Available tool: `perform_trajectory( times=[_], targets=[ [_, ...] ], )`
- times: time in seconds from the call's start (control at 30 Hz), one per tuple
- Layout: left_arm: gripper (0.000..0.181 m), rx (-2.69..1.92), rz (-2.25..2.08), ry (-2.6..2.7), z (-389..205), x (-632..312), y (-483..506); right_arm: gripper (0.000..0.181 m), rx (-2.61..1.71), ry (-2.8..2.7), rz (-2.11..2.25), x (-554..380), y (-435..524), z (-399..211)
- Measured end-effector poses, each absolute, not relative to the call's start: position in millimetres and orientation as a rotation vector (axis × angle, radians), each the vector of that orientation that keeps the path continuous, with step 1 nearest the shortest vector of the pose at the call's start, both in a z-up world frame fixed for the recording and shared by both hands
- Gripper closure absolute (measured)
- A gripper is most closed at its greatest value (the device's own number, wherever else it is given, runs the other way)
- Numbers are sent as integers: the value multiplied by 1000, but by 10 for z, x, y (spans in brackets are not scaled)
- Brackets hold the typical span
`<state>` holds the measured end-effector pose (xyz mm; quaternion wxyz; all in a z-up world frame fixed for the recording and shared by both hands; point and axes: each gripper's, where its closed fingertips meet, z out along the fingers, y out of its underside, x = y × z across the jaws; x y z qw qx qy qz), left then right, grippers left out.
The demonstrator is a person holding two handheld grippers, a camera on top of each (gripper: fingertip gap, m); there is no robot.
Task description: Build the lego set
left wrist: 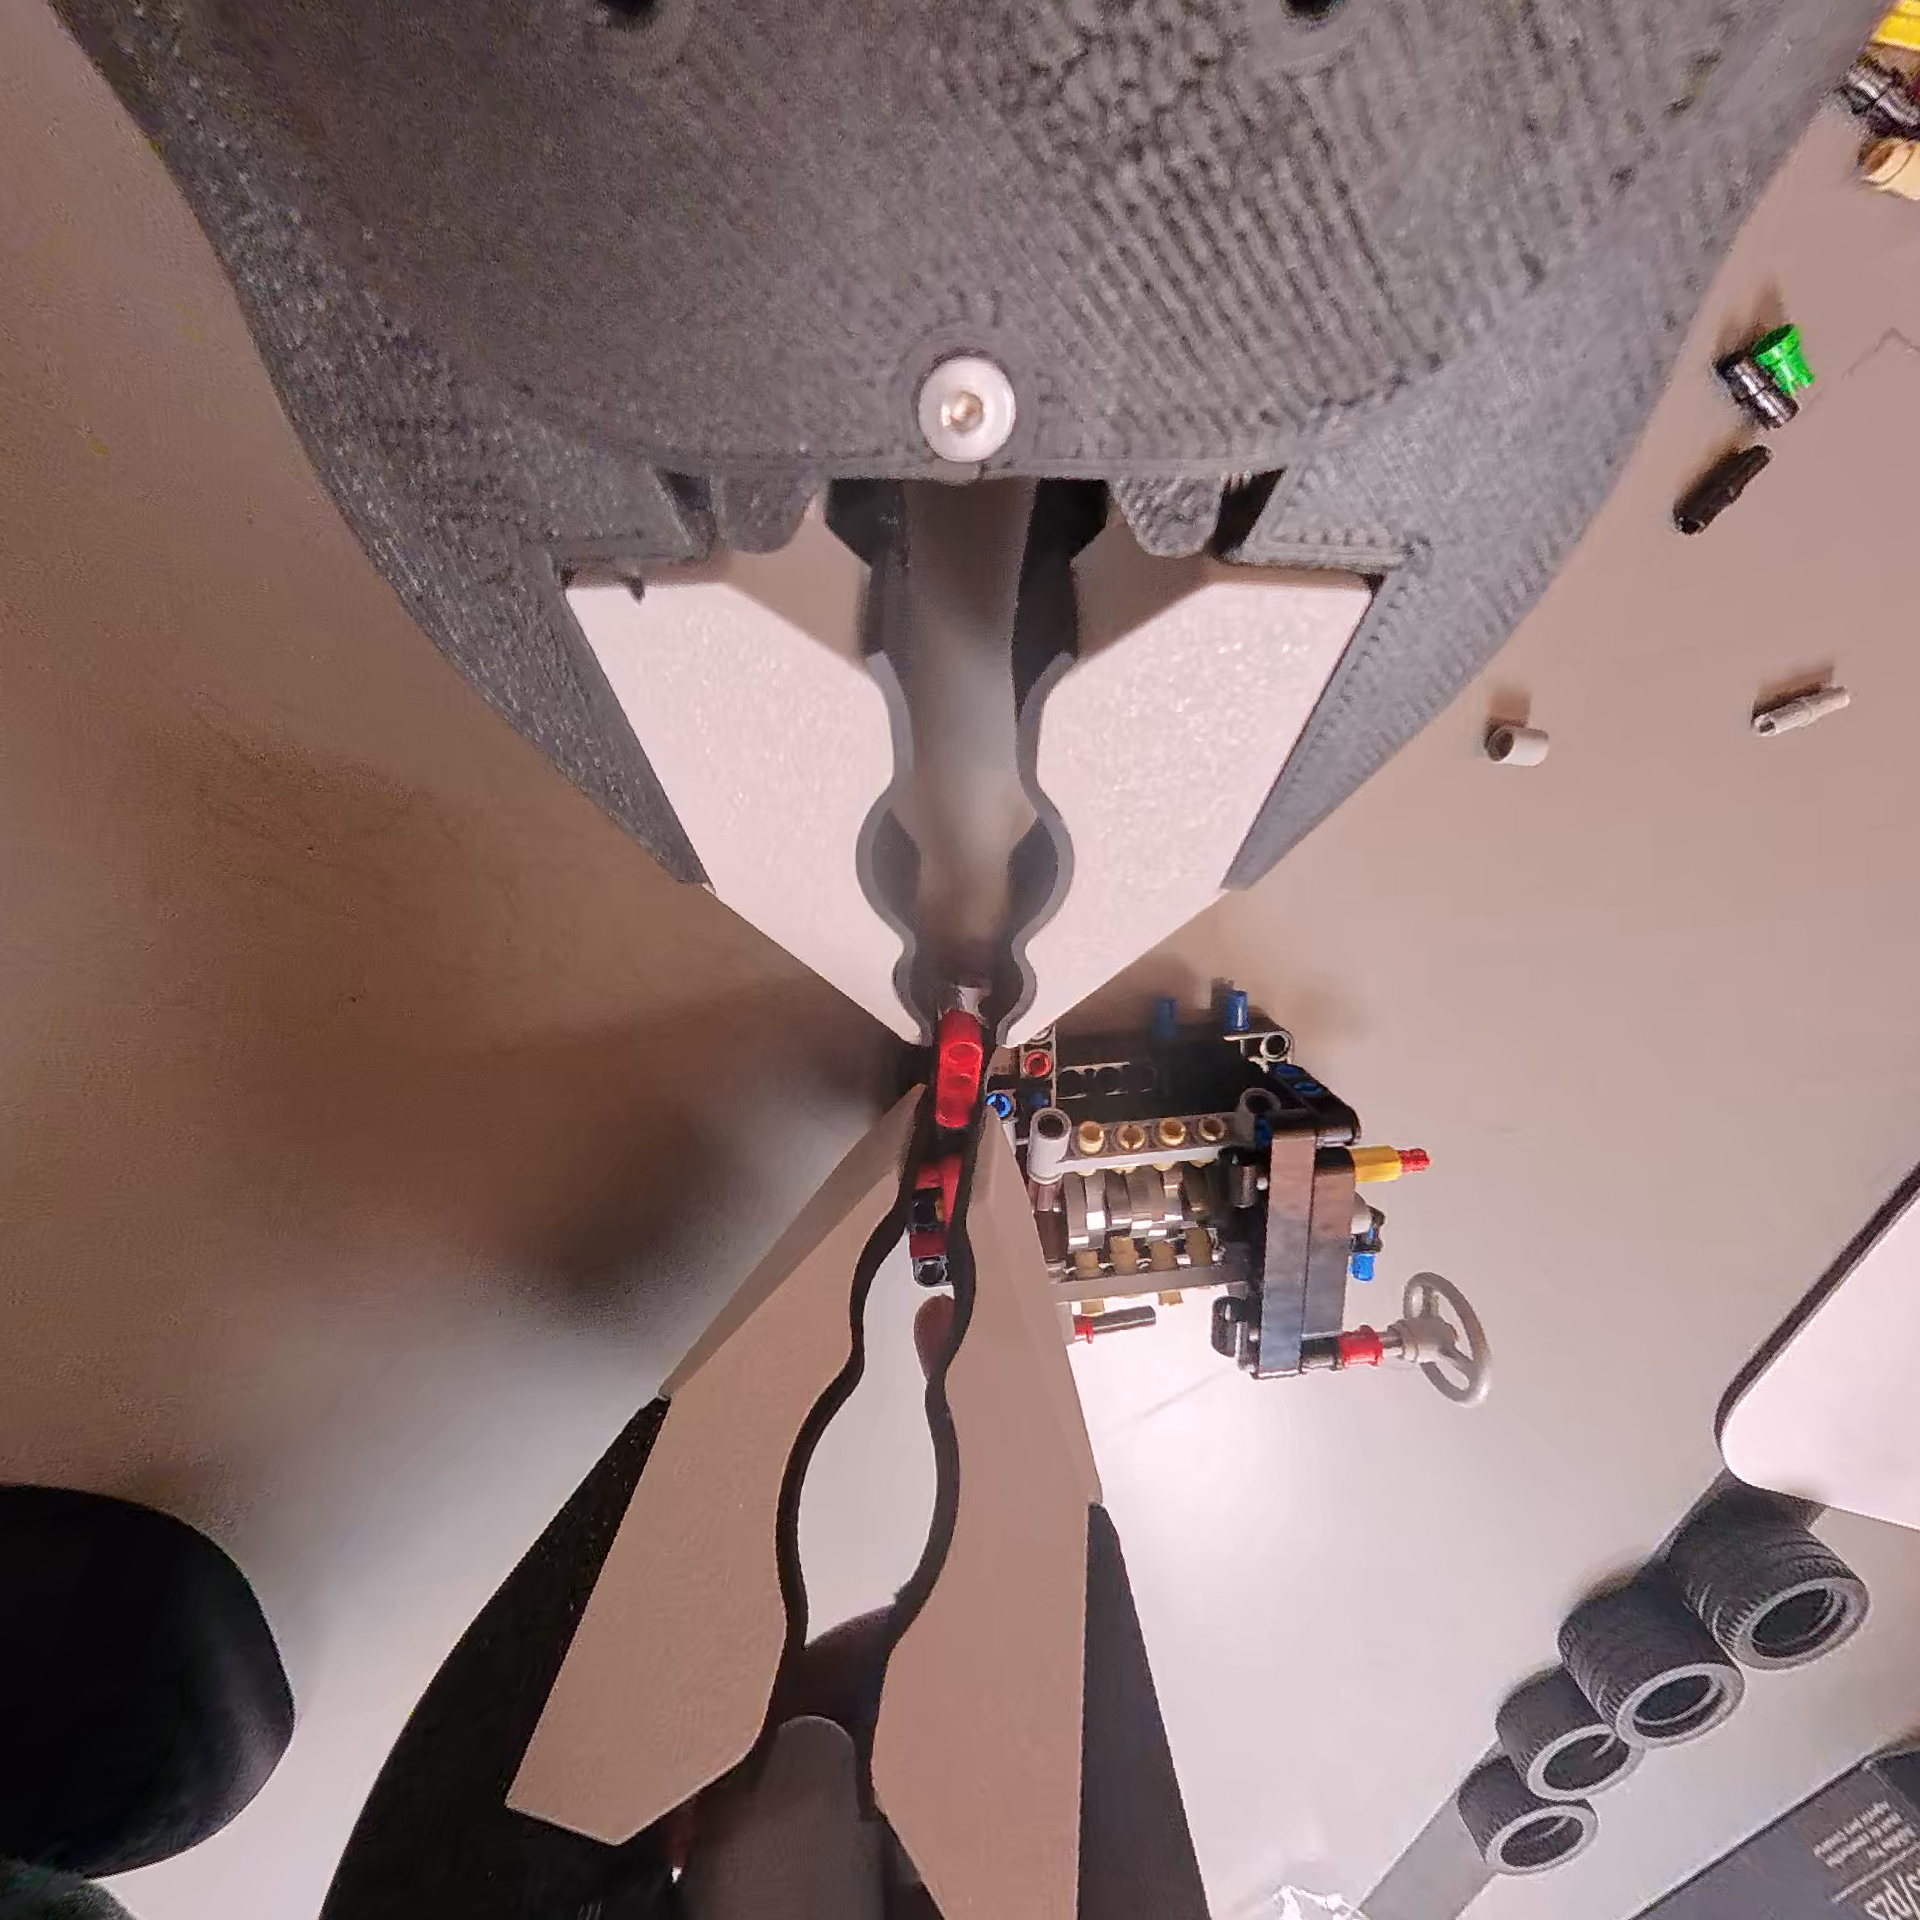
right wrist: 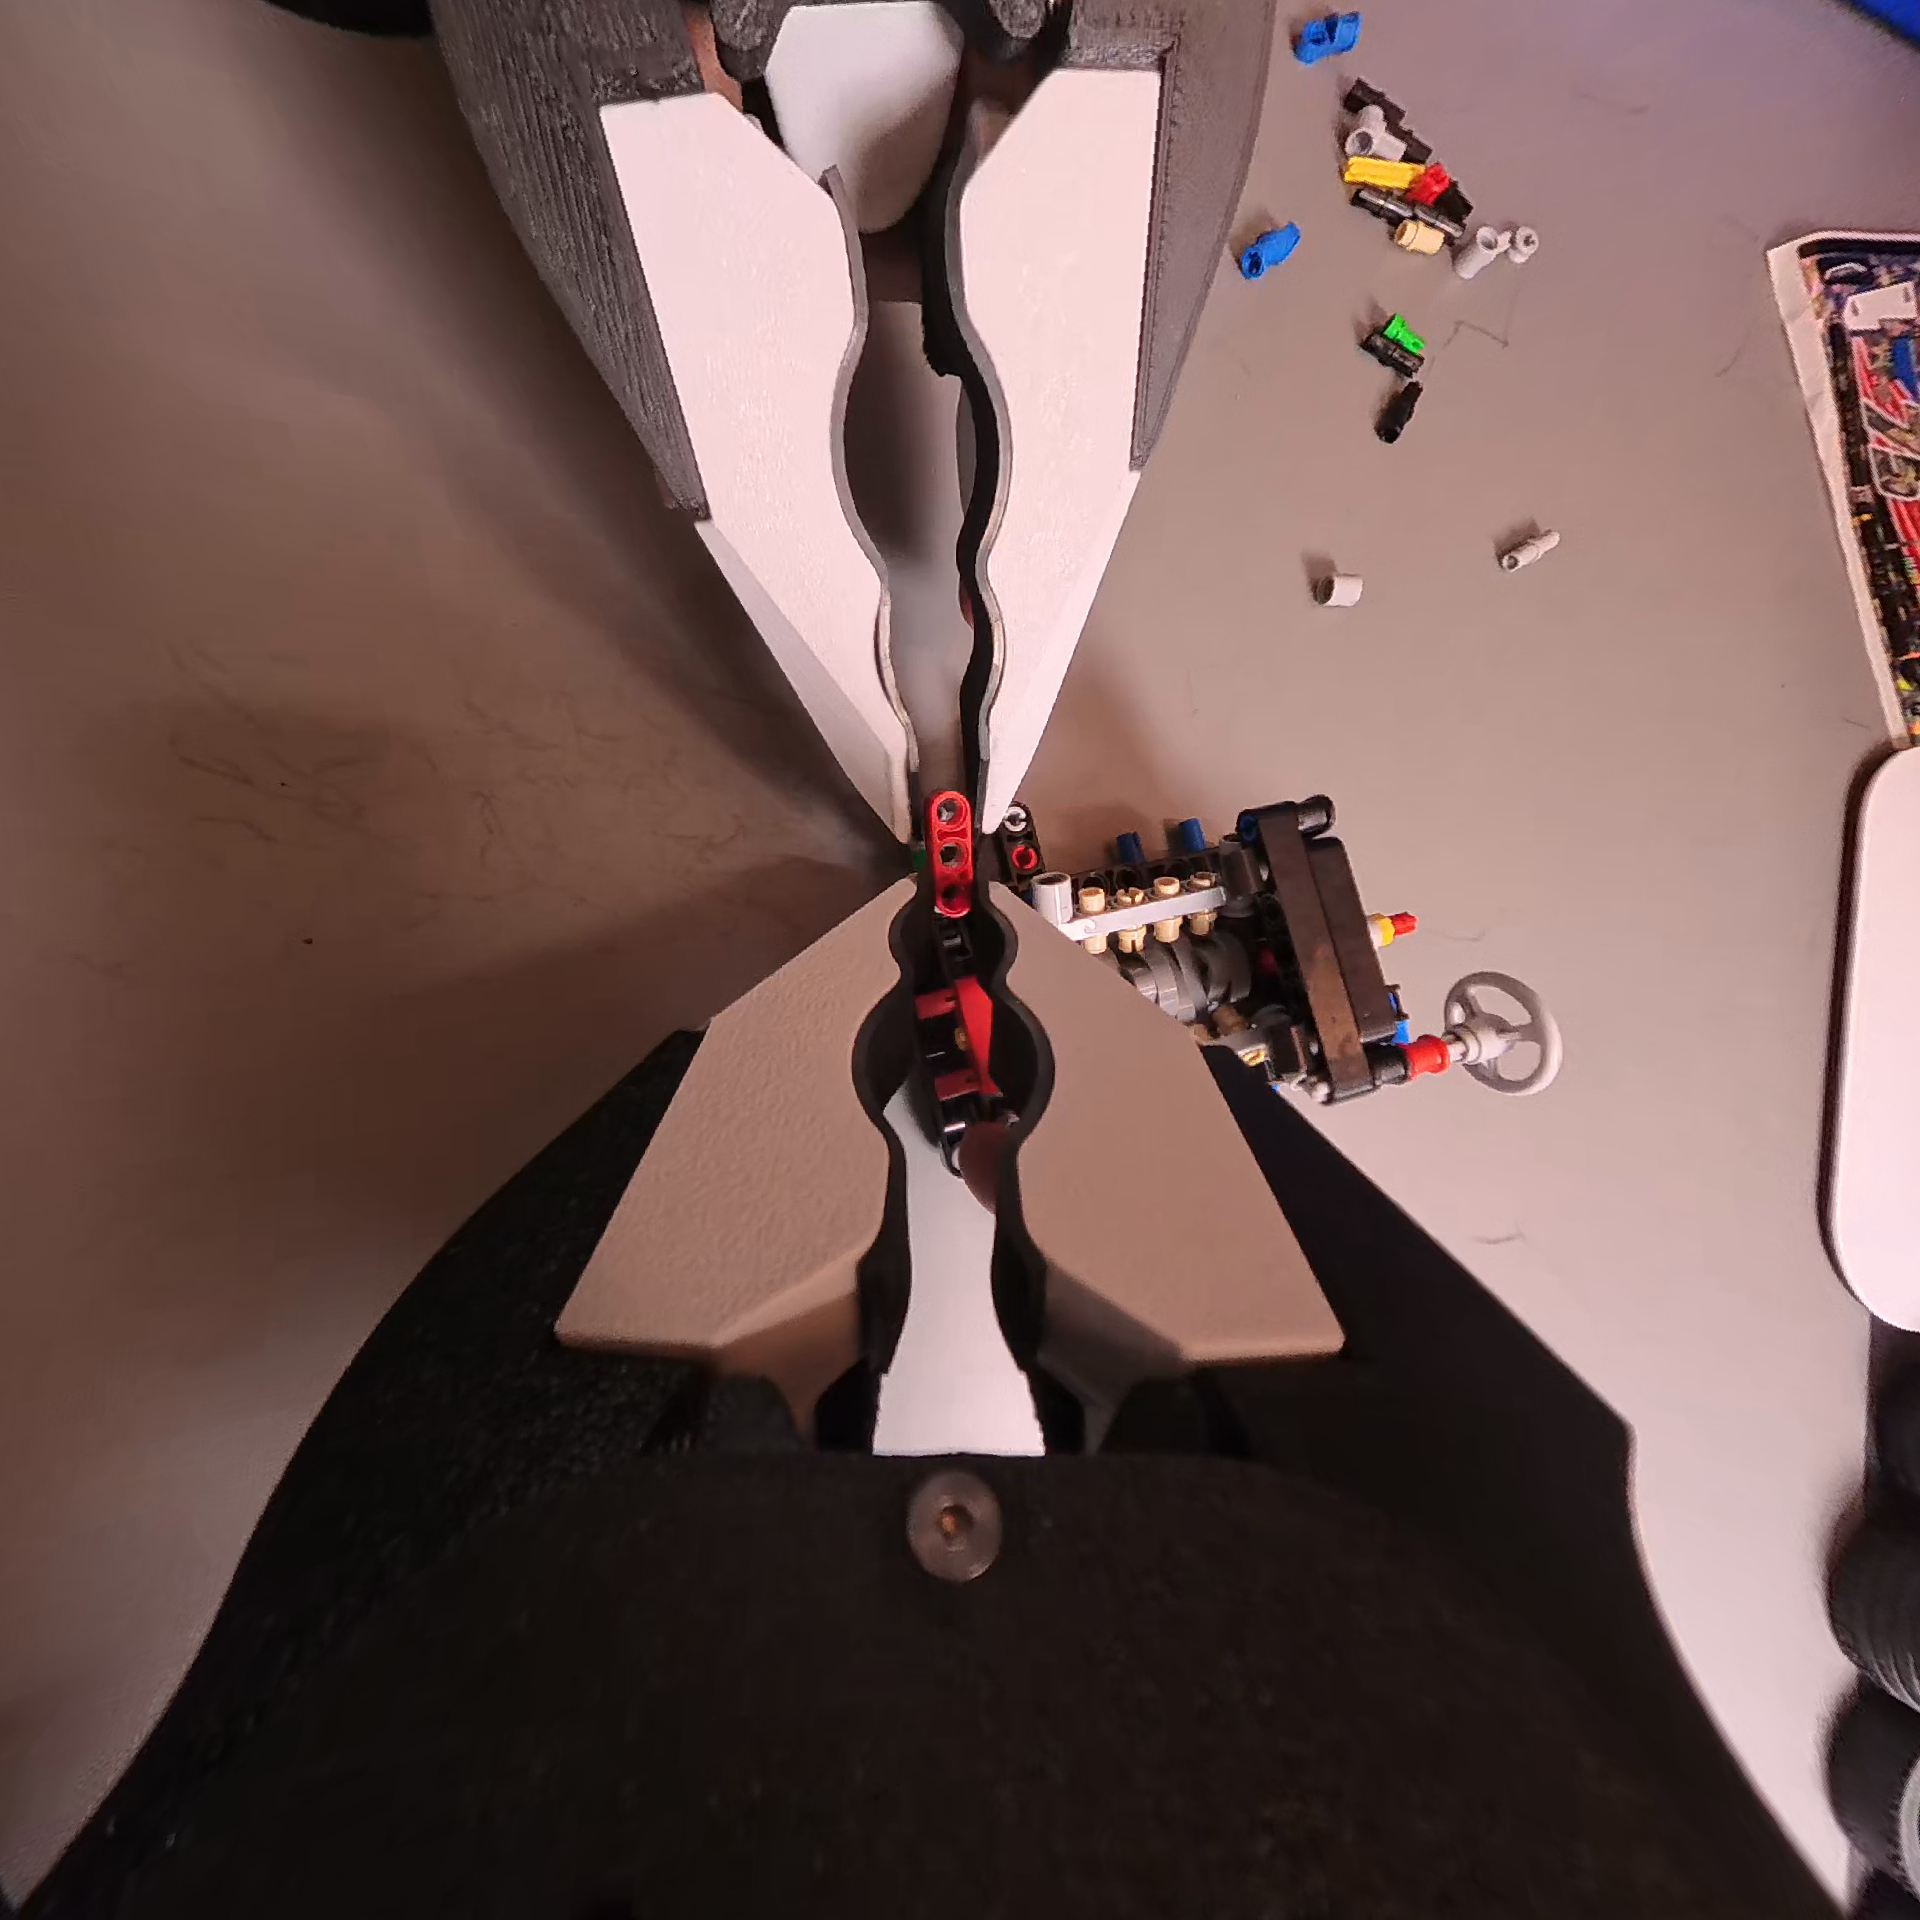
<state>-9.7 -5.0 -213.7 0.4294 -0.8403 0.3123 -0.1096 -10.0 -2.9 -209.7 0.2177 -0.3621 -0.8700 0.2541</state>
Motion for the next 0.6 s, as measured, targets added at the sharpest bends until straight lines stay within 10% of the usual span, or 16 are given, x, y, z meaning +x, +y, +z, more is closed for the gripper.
perform_trajectory(
  times=[0.03,0.6],
  targets=[
    [173,-2098,-274,777,-2136,-101,-50,176,-994,-2418,691,-102,-27,-2096],
    [176,-2075,-282,773,-2123,-96,-61,176,-922,-2501,555,-115,-39,-2086]
  ],
)
